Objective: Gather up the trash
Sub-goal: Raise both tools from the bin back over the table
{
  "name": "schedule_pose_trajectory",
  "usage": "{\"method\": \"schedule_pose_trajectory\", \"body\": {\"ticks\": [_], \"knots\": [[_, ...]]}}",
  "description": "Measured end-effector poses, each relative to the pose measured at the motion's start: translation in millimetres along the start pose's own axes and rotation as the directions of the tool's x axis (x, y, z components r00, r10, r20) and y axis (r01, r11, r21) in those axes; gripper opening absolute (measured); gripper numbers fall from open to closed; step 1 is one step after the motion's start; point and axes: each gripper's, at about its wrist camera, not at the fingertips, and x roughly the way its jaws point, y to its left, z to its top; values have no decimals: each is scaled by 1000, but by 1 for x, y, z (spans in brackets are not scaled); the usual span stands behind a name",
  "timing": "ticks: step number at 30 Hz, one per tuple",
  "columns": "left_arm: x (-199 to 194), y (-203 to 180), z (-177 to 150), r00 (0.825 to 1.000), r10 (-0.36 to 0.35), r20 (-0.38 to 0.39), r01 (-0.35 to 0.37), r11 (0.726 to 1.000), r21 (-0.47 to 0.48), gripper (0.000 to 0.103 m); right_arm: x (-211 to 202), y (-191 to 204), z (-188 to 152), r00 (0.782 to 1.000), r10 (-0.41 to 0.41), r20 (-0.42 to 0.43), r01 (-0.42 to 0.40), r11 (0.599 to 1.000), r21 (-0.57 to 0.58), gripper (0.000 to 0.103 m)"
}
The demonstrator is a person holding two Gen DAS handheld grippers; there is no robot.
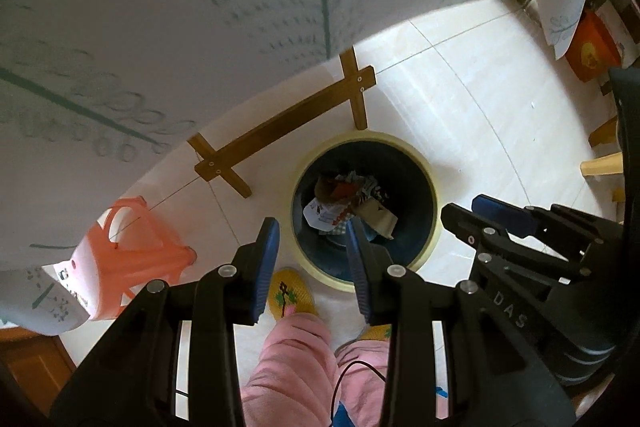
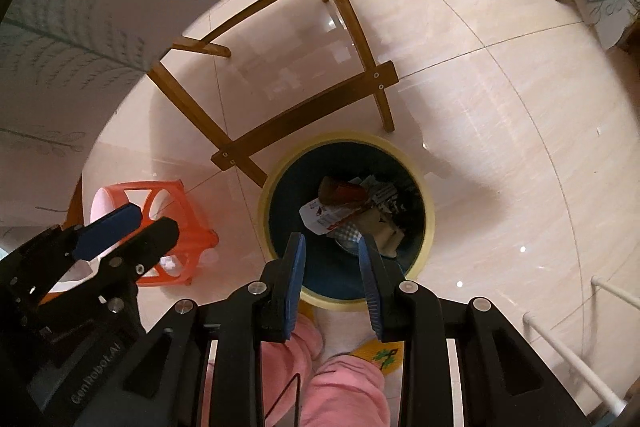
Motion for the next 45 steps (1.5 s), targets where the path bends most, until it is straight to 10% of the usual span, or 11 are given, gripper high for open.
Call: {"method": "schedule_pose_trajectory", "body": {"ticks": [28,45], "knots": [[-275,54,14,989,27,145,-2,986,-168,40,-305,94,3,972,33,232,-1,990,-138,35],[-397,100,59,930,129,344,-49,972,-232,56,-430,124,44,905,112,411,-3,967,-256,46]]}}
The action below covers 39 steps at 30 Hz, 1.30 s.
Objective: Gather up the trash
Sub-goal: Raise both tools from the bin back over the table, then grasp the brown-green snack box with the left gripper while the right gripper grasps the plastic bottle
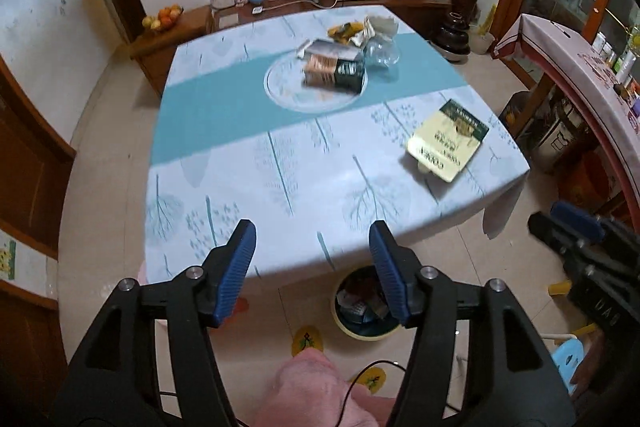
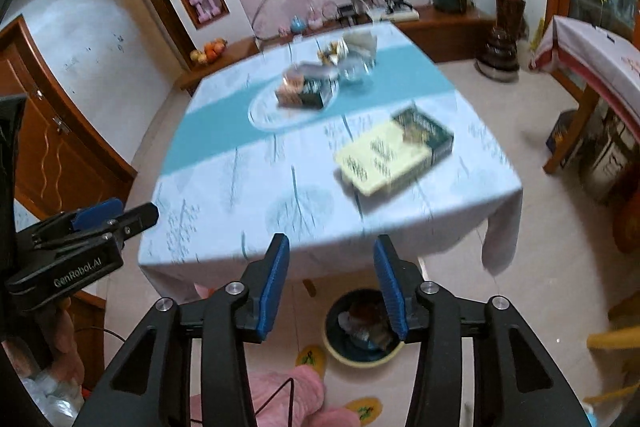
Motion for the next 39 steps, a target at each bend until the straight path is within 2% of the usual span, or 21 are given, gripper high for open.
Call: {"method": "schedule_pose_trajectory", "body": {"ticks": [4,8,13,16,20,22,26,29,32,35,38,39], "knots": [[-3,7,29,1000,-7,29,6,1000,30,57,-10,7,34,999,2,46,-1,1000,-25,50],[11,17,74,999,-16,50,12,996,84,58,-3,13,69,998,-2,59,3,1000,-27,52],[49,26,134,998,-50,30,44,985,164,59,32,15,115,999,-26,34,25,1000,13,52],[83,28,172,997,-78,-10,78,962,260,59,64,13,150,999,-45,9,44,997,67,52],[140,23,219,993,-93,-75,116,909,400,59,110,3,195,998,-62,-23,65,983,169,52],[176,19,242,988,-103,-114,145,871,469,59,140,-4,219,996,-79,-45,88,970,226,52],[238,5,269,977,-113,-182,197,811,551,59,195,-25,252,990,-108,-90,132,930,343,52],[286,-10,284,955,-141,-260,273,756,595,59,227,-41,262,986,-118,-116,155,899,409,52],[319,-25,289,936,-148,-318,324,713,621,59,256,-56,269,982,-131,-138,181,870,458,52],[350,-39,291,900,-164,-403,404,660,634,59,272,-66,271,979,-133,-153,191,852,488,52],[368,-48,289,850,-188,-491,495,603,626,59,283,-72,270,977,-136,-165,202,842,501,52],[372,-49,289,840,-193,-508,514,587,625,59,290,-73,270,975,-137,-175,208,838,504,52]]}}
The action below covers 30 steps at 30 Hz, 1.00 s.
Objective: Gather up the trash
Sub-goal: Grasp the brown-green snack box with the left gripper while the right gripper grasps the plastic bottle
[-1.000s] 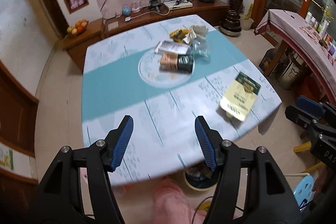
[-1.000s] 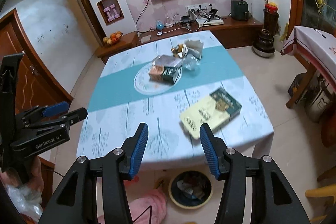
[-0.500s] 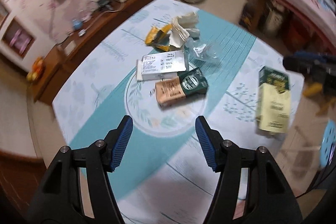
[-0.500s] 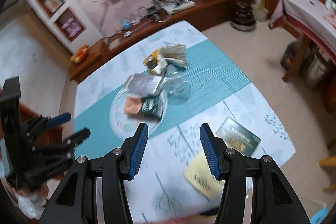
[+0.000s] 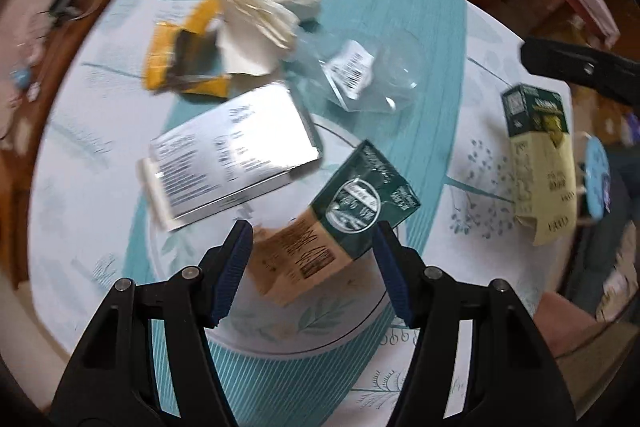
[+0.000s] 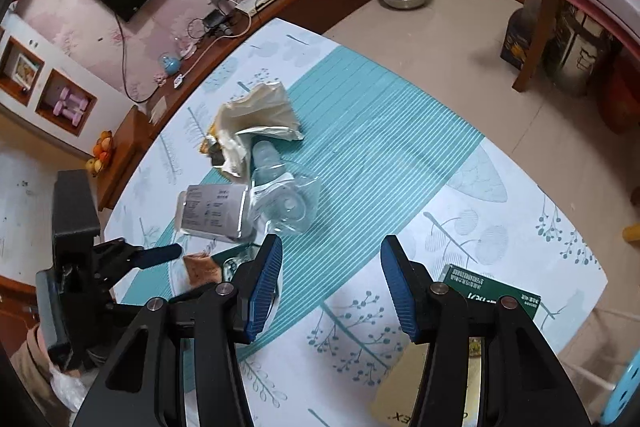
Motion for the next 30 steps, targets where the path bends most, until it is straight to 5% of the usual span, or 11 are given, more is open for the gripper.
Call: {"method": "schedule_pose_trajectory", "body": {"ticks": [6,14,20,30], "knots": [[17,2,4,999,-34,-28,36,996,81,59,22,-2,8,1000,-8,-29,9,1000,17,52],[13,22,-2,988,-157,-1,157,987,25,59,40,8,25,999,16,-39,-14,999,38,52],[20,22,-9,996,-86,-16,87,994,70,59,55,16,35,997,51,-60,-47,997,67,52],[16,-7,-14,997,-70,22,69,994,79,59,93,15,54,988,106,-114,-84,979,187,62]]}}
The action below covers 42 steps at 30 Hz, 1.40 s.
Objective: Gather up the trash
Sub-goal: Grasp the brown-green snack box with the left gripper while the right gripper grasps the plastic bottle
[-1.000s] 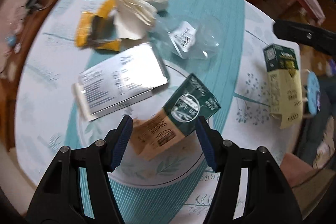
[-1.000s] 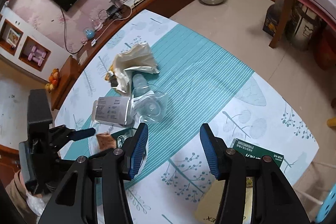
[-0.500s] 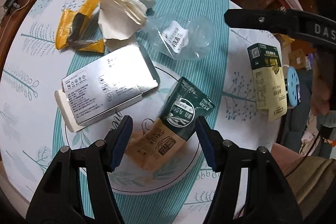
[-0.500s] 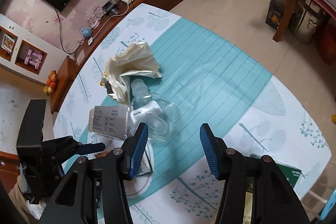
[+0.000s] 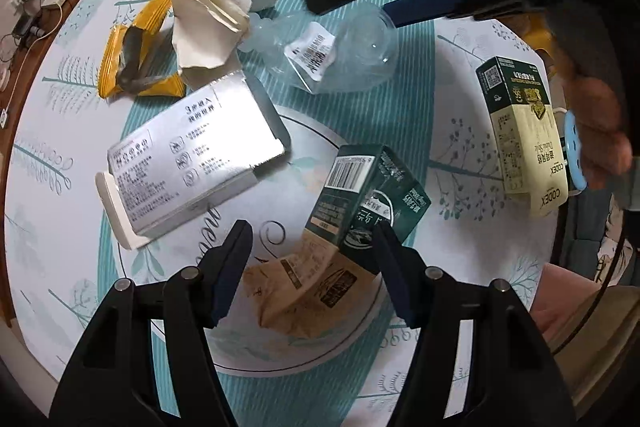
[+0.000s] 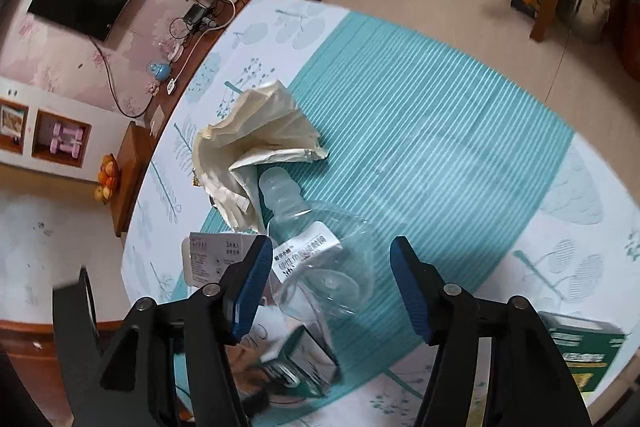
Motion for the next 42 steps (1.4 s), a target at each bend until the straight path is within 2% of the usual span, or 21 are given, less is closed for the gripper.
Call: {"method": "schedule_pose_trajectory", "body": {"ticks": [5,6,7,15,20,21,22,27,30,33,42], "knots": [[-1,-3,-9,1000,12,3,-12,1000,-23,59,27,2,-1,998,21,-56,-19,999,34,61],[-1,-3,-12,1000,12,2,-12,999,-31,59,32,2,-4,997,24,-69,-21,999,41,54],[-1,-3,-14,1000,12,-2,-12,999,-40,59,35,2,-6,997,25,-79,-22,999,43,52],[6,-1,-41,999,28,-41,-32,993,-109,59,38,-4,-35,995,6,-102,-7,1000,-8,50],[8,-4,-55,998,24,-52,-32,988,-152,59,29,-8,-66,993,-19,-113,11,997,-71,50],[8,-5,-57,998,26,-53,-34,987,-160,58,26,-9,-73,993,-15,-114,6,997,-79,50],[8,-7,-59,998,32,-51,-41,984,-172,52,24,-9,-77,994,-10,-113,1,997,-82,49],[7,-28,-69,992,123,-36,-128,973,-193,45,12,-11,-96,996,19,-87,-26,997,-77,49],[-1,-42,-81,985,167,-33,-170,962,-215,37,0,-18,-101,997,42,-70,-46,997,-66,49],[-10,-57,-92,988,153,-22,-153,950,-271,34,-15,-21,-108,996,69,-63,-74,995,-73,49],[-60,-100,-133,988,146,47,-114,904,-411,34,-62,-38,-141,984,154,-90,-163,982,-95,49]]}}
